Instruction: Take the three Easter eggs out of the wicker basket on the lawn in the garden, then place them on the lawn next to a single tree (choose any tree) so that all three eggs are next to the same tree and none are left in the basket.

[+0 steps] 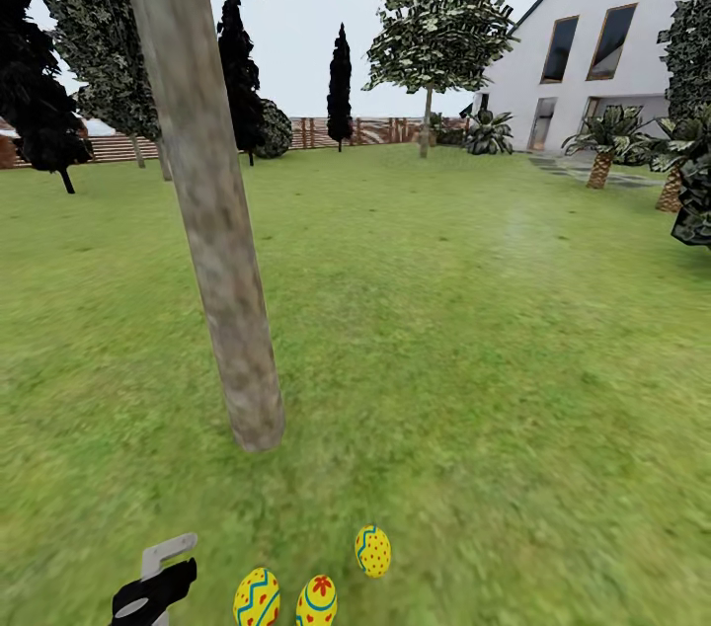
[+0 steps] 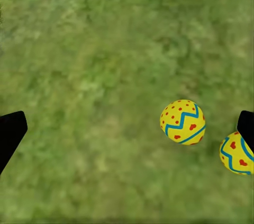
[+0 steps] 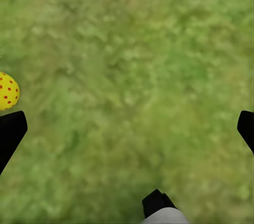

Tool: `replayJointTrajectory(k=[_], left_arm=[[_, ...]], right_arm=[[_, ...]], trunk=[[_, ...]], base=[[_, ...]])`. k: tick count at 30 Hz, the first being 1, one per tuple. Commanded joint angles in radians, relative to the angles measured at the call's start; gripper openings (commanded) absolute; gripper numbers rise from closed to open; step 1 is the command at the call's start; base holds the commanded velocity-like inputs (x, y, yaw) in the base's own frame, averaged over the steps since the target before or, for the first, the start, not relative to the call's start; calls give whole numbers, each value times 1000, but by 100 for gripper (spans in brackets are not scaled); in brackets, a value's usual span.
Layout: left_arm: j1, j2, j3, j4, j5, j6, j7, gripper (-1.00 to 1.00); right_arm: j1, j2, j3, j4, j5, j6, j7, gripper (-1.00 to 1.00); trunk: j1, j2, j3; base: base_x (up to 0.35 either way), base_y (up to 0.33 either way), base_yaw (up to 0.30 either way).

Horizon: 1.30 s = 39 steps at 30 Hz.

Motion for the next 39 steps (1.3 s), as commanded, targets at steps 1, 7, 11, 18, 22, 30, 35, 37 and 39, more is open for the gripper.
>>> replayJointTrajectory(k=[1, 7, 11, 18, 22, 30, 35, 37, 39], left_arm=[[-1, 0, -9, 0, 7, -3, 5, 100], [-1, 0, -9, 0, 6, -1, 4, 100], [-1, 1, -9, 0, 6, 0, 4, 100], [-1, 1, -9, 75, 5, -1, 3, 100], [34, 2, -10, 97, 6, -1, 3, 100], [87, 3, -12, 105, 5, -17, 2, 100], [102, 3, -12, 105, 5, -31, 1, 100], [104, 3, -12, 106, 5, -33, 1, 100], [106, 2, -12, 106, 5, -34, 1, 100]], right_arm=[[0, 0, 1, -1, -11, 0, -3, 100], [0, 0, 1, -1, -11, 0, -3, 100], [0, 1, 1, -1, -12, 0, -3, 100], [0, -1, 34, -2, -9, 0, -1, 100], [0, 0, 51, -2, -8, 0, -1, 100], [0, 0, 80, 54, -6, -2, -1, 100], [0, -1, 107, 75, -5, -16, -1, 100], [0, -1, 110, 77, -5, -18, -1, 100], [0, -1, 111, 79, -6, -19, -1, 100]], trunk=[[-4, 6, 2], [-27, 48, 21], [-42, 76, 33], [-69, 125, 55], [-84, 153, 68], [-115, 209, 93], [-134, 244, 108], [-142, 258, 115], [-149, 272, 121]], base=[[0, 0, 0], [0, 0, 0], [0, 0, 0], [0, 0, 0], [0, 0, 0], [0, 0, 0], [0, 0, 0], [0, 0, 0], [0, 0, 0]])
